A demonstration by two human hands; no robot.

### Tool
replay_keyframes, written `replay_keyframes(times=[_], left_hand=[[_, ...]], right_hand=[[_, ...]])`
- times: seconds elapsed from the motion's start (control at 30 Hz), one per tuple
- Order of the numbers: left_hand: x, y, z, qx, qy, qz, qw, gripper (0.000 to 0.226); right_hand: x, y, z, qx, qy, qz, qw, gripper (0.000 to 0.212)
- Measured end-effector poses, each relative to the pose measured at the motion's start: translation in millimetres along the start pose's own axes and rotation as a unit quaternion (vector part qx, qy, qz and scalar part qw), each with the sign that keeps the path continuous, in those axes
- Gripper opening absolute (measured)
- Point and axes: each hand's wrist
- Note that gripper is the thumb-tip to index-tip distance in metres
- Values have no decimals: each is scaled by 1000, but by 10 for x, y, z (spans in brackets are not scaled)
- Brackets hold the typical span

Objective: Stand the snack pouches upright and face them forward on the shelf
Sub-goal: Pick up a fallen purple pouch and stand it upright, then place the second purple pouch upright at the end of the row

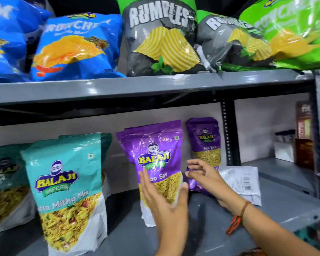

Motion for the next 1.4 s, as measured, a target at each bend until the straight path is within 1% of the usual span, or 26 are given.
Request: replay_keyframes(times=[0.03, 0.1, 0.2, 0.27, 0.33, 0.37, 0.43, 0.47, 0.5, 0.57, 0.6, 0.67, 0.7, 0.73, 0.8, 0.83, 0.87, 0.9, 0.93, 0.97, 1.07, 1.13, 1.23, 1.3, 1.4], left_hand=[[-146, 55, -80, 12, -25, -39, 999, 97], [-432, 94, -239, 76, -80, -103, 989, 91], [-815, -30, -351, 204, -108, -140, 963, 85], [-1010, -148, -359, 301, -102, -174, 932, 82], [-1213, -293, -347, 381, -74, -194, 901, 75], [-1267, -364, -330, 406, -60, -201, 890, 72], [-1384, -501, -338, 434, -26, -192, 880, 66], [-1427, -562, -342, 438, -16, -189, 879, 61], [-1463, -599, -351, 438, -11, -187, 879, 57], [-1620, -635, -366, 450, -1, -189, 873, 48], [-1670, -649, -365, 460, 4, -195, 866, 45], [-1799, -657, -351, 471, 33, -209, 857, 41], [-1836, -666, -342, 475, 44, -212, 853, 41], [-1878, -667, -333, 478, 52, -211, 851, 40], [-1950, -680, -320, 478, 60, -198, 854, 39], [-1959, -686, -324, 467, 60, -194, 860, 39], [-1954, -687, -323, 452, 56, -193, 869, 40], [-1953, -678, -306, 433, 51, -191, 879, 40], [-1958, -664, -271, 411, 47, -186, 891, 41], [-1965, -643, -218, 386, 43, -178, 904, 41], [-1988, -577, 31, 307, 10, -150, 940, 42], [-1981, -555, 229, 259, -30, -149, 954, 49], [-1937, -614, 452, 232, -78, -176, 954, 54], [-1890, -717, 528, 238, -107, -191, 946, 53], [-1809, -890, 480, 261, -151, -174, 937, 53]], right_hand=[[93, -50, 42, 15, 14, -18, 1000, 35], [352, -89, 150, 35, 39, -46, 998, 27], [825, -13, 397, 46, 77, -117, 989, 15], [1158, 140, 576, 32, 77, -168, 982, 10], [1444, 374, 724, 7, 60, -233, 971, 6], [1543, 478, 770, -6, 56, -255, 965, 10], [1730, 724, 868, -36, 34, -259, 964, 18], [1791, 812, 902, -54, 3, -256, 965, 21], [1826, 876, 912, -76, -47, -262, 961, 23], [1870, 996, 922, -120, -183, -261, 940, 17], [1858, 1041, 909, -139, -237, -229, 934, 22], [1891, 1116, 944, -173, -300, -147, 927, 32], [1905, 1117, 939, -177, -328, -120, 920, 32], [1919, 1128, 961, -176, -353, -111, 912, 30], [1942, 1099, 936, -158, -367, -135, 907, 28], [1944, 1098, 925, -144, -364, -145, 909, 31], [1944, 1113, 933, -127, -349, -146, 917, 40], [1956, 1127, 940, -110, -321, -138, 930, 51], [1973, 1147, 958, -92, -296, -116, 944, 57], [1988, 1138, 953, -71, -278, -80, 955, 55], [2027, 1053, 898, -17, -243, 29, 969, 39], [2027, 987, 845, 22, -197, 63, 978, 38], [1971, 961, 745, 63, -141, 67, 986, 48], [1914, 1018, 665, 82, -105, 54, 990, 47], [1816, 1195, 517, 85, -64, 31, 994, 49]])
Point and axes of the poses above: each hand's wrist, its own z-axis towards the middle knuckle, its own x-axis out of the back of the hand, y = z × x, and after that the axes turned 10 degrees about -z, right-handed
